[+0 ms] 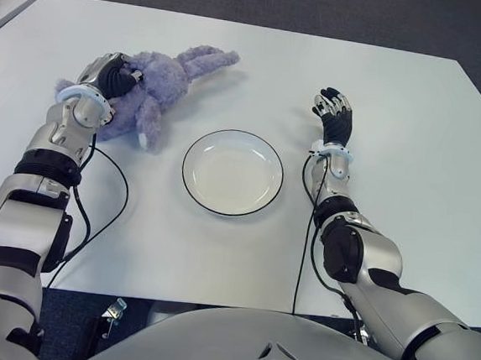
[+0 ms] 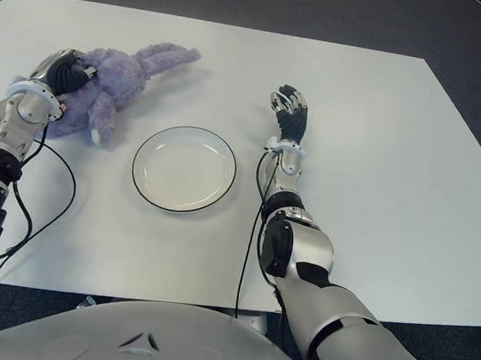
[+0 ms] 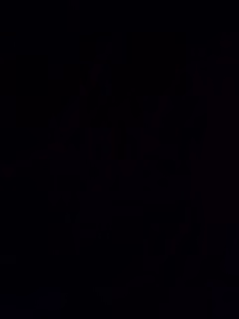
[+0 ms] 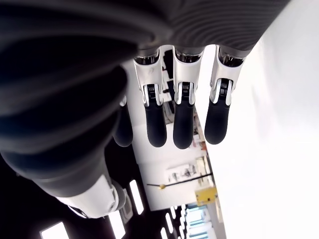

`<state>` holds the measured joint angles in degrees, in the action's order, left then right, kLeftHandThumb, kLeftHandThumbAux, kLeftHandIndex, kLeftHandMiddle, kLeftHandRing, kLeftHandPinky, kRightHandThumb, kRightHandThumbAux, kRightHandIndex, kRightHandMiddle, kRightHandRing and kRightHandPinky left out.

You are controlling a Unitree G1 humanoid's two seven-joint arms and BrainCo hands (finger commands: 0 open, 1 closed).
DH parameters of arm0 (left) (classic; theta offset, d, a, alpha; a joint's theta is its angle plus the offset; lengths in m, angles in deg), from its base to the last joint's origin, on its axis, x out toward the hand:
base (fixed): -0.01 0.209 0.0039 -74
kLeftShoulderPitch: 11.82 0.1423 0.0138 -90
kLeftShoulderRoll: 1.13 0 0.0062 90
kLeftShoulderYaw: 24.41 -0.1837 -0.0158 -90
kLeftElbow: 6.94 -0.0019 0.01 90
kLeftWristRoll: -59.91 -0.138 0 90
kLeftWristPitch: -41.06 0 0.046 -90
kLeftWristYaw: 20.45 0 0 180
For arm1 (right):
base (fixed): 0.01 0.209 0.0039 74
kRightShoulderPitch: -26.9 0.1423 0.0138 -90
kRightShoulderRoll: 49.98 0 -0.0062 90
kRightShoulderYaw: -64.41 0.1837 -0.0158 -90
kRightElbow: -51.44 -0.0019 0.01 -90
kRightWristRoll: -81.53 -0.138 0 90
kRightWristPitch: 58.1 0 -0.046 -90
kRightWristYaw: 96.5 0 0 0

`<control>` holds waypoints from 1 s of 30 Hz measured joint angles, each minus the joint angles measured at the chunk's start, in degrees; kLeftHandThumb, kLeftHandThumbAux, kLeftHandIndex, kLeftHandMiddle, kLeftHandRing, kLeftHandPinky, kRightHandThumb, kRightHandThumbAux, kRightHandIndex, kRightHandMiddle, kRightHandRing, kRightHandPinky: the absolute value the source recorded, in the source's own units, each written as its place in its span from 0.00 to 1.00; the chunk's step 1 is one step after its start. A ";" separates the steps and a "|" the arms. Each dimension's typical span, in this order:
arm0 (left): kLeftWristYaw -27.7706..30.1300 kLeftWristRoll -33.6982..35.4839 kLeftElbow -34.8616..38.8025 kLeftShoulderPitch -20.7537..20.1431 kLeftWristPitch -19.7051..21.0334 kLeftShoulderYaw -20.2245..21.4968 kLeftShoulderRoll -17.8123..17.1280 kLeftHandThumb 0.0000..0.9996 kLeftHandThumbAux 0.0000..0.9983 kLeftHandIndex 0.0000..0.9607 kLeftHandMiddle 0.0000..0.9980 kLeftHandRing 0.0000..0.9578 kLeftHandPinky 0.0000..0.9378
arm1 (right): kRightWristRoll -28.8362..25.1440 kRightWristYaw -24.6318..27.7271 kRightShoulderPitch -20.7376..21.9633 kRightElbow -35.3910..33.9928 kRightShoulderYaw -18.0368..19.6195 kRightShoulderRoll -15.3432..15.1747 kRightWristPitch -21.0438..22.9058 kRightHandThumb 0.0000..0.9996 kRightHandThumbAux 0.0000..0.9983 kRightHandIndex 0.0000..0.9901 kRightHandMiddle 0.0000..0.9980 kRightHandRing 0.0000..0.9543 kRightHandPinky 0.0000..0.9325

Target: Put the doll into the plate.

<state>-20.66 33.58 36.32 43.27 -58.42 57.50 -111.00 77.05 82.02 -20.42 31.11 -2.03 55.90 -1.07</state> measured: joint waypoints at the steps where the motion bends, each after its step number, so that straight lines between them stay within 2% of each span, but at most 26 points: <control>1: 0.00 0.00 0.51 0.21 0.40 0.12 0.05 0.92 0.63 0.79 0.83 0.88 0.90 | 0.00 -0.02 0.00 0.00 0.00 0.00 0.00 0.33 0.81 0.27 0.27 0.27 0.32; 9: 0.83 0.00 6.07 1.83 4.40 0.80 0.21 1.00 0.62 0.81 0.85 0.89 0.90 | 0.03 -0.14 0.00 -0.01 -0.01 -0.03 0.00 0.35 0.82 0.26 0.27 0.28 0.33; 17: 1.95 0.00 11.25 3.31 8.29 0.90 0.24 0.94 0.63 0.80 0.84 0.89 0.91 | 0.07 -0.27 0.01 -0.02 -0.07 -0.04 -0.01 0.35 0.83 0.27 0.26 0.28 0.32; 30: 3.97 -0.07 17.70 4.58 13.40 0.65 0.23 0.95 0.62 0.80 0.84 0.89 0.90 | 0.14 -0.26 0.05 -0.03 -0.12 -0.06 -0.01 0.33 0.83 0.27 0.27 0.27 0.31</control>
<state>-16.69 33.51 54.02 47.85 -45.03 58.15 -110.76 77.19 81.76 -20.37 31.08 -2.15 55.84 -1.08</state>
